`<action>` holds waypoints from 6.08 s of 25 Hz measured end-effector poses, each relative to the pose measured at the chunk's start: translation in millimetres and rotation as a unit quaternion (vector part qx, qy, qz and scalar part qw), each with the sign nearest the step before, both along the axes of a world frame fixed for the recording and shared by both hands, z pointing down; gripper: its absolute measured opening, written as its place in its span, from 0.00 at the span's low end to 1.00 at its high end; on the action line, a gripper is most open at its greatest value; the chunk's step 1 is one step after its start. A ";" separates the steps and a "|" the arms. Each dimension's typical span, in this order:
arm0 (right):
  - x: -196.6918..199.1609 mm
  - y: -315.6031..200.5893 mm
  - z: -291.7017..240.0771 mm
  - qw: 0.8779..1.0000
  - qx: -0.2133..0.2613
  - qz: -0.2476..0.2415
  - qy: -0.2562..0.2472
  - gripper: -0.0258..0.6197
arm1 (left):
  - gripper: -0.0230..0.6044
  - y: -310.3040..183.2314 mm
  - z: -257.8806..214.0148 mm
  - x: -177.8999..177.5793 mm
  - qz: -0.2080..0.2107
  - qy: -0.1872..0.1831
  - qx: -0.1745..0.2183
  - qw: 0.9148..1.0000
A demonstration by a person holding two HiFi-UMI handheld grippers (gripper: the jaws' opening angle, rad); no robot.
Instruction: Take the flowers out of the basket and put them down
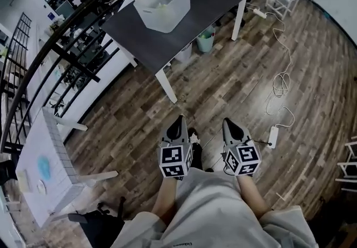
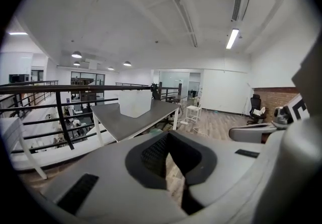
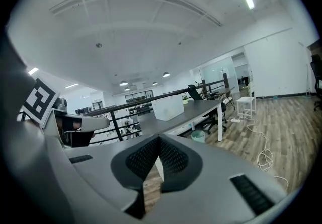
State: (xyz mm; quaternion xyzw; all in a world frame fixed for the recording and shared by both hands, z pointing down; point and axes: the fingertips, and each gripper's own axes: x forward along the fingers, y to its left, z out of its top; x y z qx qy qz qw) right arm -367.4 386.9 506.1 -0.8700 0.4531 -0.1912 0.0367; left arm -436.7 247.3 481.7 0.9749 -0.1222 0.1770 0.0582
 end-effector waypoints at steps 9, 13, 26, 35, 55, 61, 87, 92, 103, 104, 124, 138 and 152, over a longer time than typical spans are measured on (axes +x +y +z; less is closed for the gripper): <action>43.7 -61.6 15.1 1.000 0.007 0.001 -0.016 0.07 | 0.04 -53.5 5.7 47.7 -0.011 -0.012 -0.010 1.000; 51.6 -81.7 32.7 0.999 -0.034 -0.027 -0.028 0.07 | 0.04 -79.4 11.1 74.5 -0.022 -0.012 -0.038 0.999; 137.6 -123.2 36.2 0.996 -0.075 0.016 -0.056 0.07 | 0.04 -145.2 13.6 157.5 -0.012 -0.012 -0.062 0.998; 195.3 -168.1 42.2 0.992 -0.085 0.052 -0.083 0.07 | 0.04 -186.4 4.6 201.6 -0.005 -0.019 -0.052 0.998; 331.0 -269.6 -100.2 0.996 0.005 0.070 -0.063 0.07 | 0.04 -258.6 -111.5 304.2 -0.045 0.021 -0.045 0.998; 325.1 -257.9 -94.0 0.997 -0.015 0.075 -0.028 0.07 | 0.04 -266.9 -91.2 287.8 -0.036 0.013 -0.032 0.999; 500.2 -327.4 -88.1 1.000 -0.021 -0.001 -0.017 0.07 | 0.04 -350.4 -73.0 464.6 -0.064 -0.009 -0.027 0.998; 532.1 -341.4 -84.2 0.999 -0.025 -0.030 -0.011 0.07 | 0.04 -353.5 -69.8 500.3 -0.074 -0.012 -0.025 0.997; 580.4 -359.5 -74.8 0.995 -0.031 -0.096 -0.001 0.07 | 0.04 -360.3 -59.6 543.0 -0.118 -0.010 -0.025 0.993; 581.8 -361.5 -73.2 0.994 -0.030 -0.107 0.000 0.07 | 0.04 -360.3 -57.4 545.1 -0.121 -0.009 -0.026 0.992; 614.4 -416.3 -62.4 0.981 -0.040 -0.190 0.000 0.07 | 0.04 -428.4 -21.0 564.9 -0.165 -0.046 -0.023 0.985; 597.6 -581.0 -65.5 0.944 -0.100 -0.313 0.032 0.07 | 0.04 -545.3 -40.1 562.3 -0.204 -0.055 -0.027 0.977; 573.7 -699.7 -49.8 0.868 -0.101 -0.483 0.049 0.07 | 0.04 -603.5 -30.7 533.4 -0.313 -0.055 -0.033 0.947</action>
